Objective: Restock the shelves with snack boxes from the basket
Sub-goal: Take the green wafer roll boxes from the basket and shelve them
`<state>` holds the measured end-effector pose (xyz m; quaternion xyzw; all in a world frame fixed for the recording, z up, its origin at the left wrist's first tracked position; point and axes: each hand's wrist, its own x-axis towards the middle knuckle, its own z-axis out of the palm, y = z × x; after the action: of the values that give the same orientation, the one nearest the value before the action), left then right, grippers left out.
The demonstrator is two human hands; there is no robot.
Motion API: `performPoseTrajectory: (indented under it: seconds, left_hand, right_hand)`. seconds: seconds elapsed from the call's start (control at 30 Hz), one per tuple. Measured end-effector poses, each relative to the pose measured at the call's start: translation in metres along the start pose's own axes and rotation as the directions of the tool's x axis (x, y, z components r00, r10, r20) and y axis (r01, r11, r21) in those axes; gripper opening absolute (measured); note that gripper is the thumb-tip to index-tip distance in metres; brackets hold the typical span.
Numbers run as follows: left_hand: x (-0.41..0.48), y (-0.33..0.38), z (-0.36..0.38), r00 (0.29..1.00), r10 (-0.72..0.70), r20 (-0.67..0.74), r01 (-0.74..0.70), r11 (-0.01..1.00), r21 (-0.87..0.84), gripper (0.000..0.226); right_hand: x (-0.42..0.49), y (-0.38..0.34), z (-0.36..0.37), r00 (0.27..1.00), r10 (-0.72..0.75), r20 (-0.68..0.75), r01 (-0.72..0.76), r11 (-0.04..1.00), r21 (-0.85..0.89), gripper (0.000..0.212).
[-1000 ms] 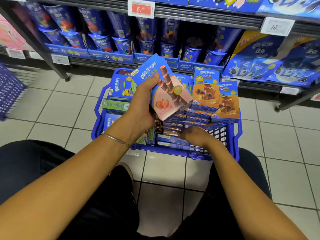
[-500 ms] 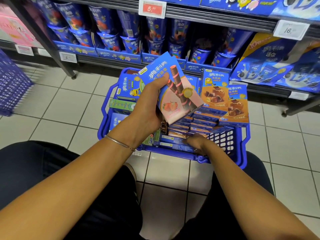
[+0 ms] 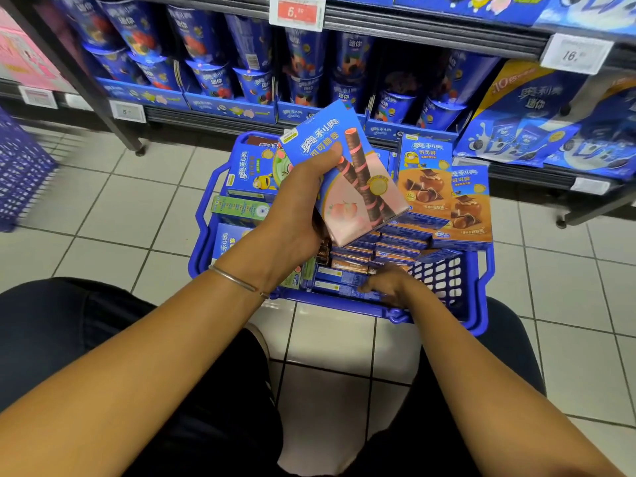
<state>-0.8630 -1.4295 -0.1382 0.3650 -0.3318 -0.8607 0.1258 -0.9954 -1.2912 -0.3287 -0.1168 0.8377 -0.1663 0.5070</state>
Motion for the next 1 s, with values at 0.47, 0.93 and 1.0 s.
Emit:
performPoseTrajectory:
  seconds: [0.47, 0.93, 1.0]
  left_hand:
    - [-0.004, 0.002, 0.006, 1.0, 0.014, 0.013, -0.014, 0.998, 0.062, 0.027]
    - [-0.005, 0.0, 0.006, 1.0, -0.012, -0.018, 0.012, 0.999, 0.031, 0.051]
    - [-0.004, 0.0, 0.006, 0.999, -0.016, -0.032, 0.017, 1.0, 0.012, 0.051]
  right_hand:
    - [-0.001, 0.002, 0.003, 0.994, -0.018, -0.104, 0.028, 0.996, 0.089, 0.023]
    - [-0.009, -0.003, 0.006, 0.987, -0.142, -0.071, 0.073, 0.805, -0.589, 0.063]
    - [-0.014, -0.005, 0.001, 0.982, -0.167, -0.083, 0.087, 0.801, -0.592, 0.063]
